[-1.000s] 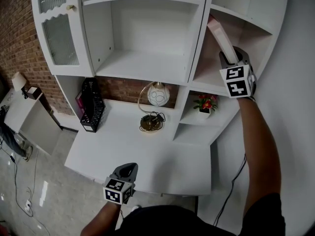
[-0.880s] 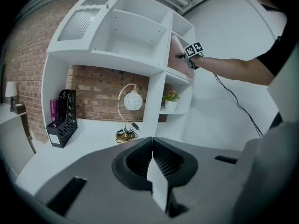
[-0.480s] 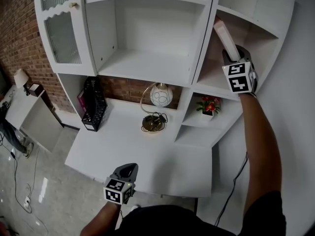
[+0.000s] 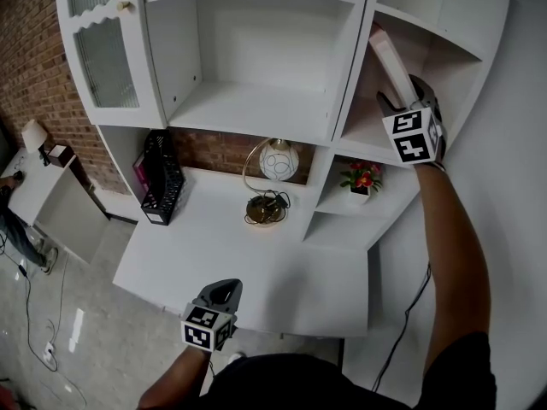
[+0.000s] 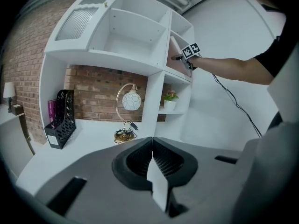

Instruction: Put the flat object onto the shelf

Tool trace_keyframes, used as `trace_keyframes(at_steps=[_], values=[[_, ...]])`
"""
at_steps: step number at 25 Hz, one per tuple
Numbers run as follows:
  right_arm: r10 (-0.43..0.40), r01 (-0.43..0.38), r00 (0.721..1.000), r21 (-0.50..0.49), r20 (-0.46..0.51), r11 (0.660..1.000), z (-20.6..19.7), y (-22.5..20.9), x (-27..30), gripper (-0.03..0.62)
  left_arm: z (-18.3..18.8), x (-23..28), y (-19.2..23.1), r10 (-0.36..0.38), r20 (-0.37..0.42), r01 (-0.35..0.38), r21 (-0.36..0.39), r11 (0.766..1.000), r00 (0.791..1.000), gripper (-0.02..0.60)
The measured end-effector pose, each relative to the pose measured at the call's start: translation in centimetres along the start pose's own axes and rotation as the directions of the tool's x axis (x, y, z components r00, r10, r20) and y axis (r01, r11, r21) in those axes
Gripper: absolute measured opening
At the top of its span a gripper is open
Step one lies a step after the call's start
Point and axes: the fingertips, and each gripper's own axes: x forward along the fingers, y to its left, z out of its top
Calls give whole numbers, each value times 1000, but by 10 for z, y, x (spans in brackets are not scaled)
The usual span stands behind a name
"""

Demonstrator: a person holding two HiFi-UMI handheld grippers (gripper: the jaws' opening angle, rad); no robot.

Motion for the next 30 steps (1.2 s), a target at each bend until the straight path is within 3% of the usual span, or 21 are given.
trace_keyframes(at_steps=[10, 16, 21, 27, 30], values=[[-9, 13, 998, -72, 55, 997, 9, 8, -61, 327, -7, -1, -14, -55, -24, 56, 14, 998, 998, 5], [44, -52, 992, 66, 121, 996, 8, 41, -117, 318, -2, 2, -23, -90, -17, 91, 29, 995, 996, 6], [144, -159, 984, 150, 107, 976, -17, 97, -157, 311, 5, 3, -32, -117, -12, 117, 54, 992, 993, 6], [227, -244, 970, 316, 90, 917, -48, 154, -198, 281, -1, 3, -39, -139, -35, 141, 66, 988, 990, 5], [240, -249, 968, 413, 74, 876, -66, 170, -215, 215, -2, 3, -43, -145, -38, 147, 65, 987, 989, 5]])
